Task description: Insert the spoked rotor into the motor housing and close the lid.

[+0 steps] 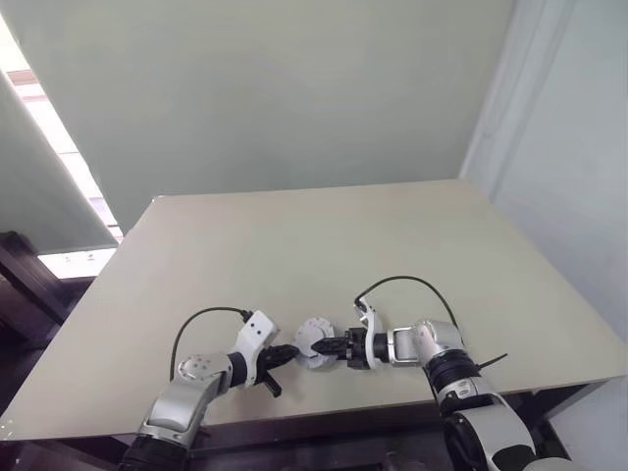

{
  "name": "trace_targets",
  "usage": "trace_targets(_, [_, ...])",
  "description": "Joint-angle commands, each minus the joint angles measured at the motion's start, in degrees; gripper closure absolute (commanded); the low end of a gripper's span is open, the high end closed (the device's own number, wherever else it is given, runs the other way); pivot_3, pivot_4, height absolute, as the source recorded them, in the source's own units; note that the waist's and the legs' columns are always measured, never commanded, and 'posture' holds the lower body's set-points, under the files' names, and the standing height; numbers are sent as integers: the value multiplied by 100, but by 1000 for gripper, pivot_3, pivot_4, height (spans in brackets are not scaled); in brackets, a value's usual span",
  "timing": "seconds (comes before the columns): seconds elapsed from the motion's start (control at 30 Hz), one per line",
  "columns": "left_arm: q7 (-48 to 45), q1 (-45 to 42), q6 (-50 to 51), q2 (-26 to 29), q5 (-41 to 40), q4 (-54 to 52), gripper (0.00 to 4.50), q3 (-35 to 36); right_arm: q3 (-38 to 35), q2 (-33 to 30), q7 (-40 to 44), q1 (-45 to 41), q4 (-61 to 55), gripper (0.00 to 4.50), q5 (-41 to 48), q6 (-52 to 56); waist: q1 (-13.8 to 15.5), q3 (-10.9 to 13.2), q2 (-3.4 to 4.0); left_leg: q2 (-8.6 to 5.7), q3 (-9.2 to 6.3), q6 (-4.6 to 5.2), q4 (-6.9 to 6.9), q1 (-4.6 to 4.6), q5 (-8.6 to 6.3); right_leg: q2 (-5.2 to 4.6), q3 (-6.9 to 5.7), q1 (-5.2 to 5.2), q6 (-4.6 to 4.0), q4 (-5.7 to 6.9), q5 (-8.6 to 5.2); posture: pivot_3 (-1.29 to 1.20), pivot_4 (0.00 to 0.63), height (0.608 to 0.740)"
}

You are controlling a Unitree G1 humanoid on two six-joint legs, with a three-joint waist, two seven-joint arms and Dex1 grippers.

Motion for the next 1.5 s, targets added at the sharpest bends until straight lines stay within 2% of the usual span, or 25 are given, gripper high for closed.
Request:
trace_targets(0.03, [-47, -44, 29, -171, 44, 56, 4500, -308, 3, 300, -73, -99, 3, 2360, 137, -49, 0, 0, 1, 0, 0, 0, 0, 1, 0, 0, 0, 0, 0, 1, 0, 0, 0, 740])
trace_targets(0.5, [-23, -28, 159, -233, -45, 85, 4500, -100, -28, 317, -78, 12, -99, 2361, 96, -315, 0, 0, 2, 0, -2, 2, 0, 0, 1, 0, -1, 0, 0, 2, 0, 0, 0, 740])
trace_targets(0.6, [-119, 10, 391, -157, -135, -19, 3880, -16, -102, 326, -147, 13, -78, 2362, 115, -340, -14, 0, 2, 0, -2, 3, 0, 1, 2, 1, -1, -3, 0, 2, 0, 0, 0, 740])
trace_targets(0.87, [-128, 108, 786, 49, -426, -201, 1168, 422, -264, 337, -235, 21, 3, 2362, 196, -337, -60, 0, 1, 0, -2, 3, -14, -8, 2, 2, 1, -10, 7, 1, 4, 0, 0, 740])
trace_targets(0.97, [221, 45, 1154, -153, -1004, -213, 111, 1251, -427, 360, -201, 36, 22, 2362, 327, -298, -132, 6, -3, 3, -2, 4, -25, -12, 2, 3, 1, -21, 13, 1, 7, 0, 0, 740])
trace_targets(1.17, [316, 11, 2876, -208, -2385, -528, 45, 2253, -743, 444, -98, 50, -68, 2362, 626, -201, -149, 13, -15, 5, -14, 6, -22, -68, 4, 6, -7, -66, 15, -2, 9, 0, 0, 740])
trace_targets(1.27, [512, -17, 3268, -341, -2876, -529, 45, 2701, -800, 483, -41, 86, -173, 2362, 740, -176, -142, 13, -16, -2, -11, 5, -19, -107, 4, 0, -3, -99, 15, -3, 11, 0, 0, 740])
trace_targets(1.5, [1154, -16, 3838, -734, -3698, -447, 45, 3445, -1097, 602, -106, 77, -460, 2362, 1131, -31, -133, 16, -23, -7, -7, 4, -20, -110, 4, -5, 4, -104, 14, -4, 12, 0, 0, 740])
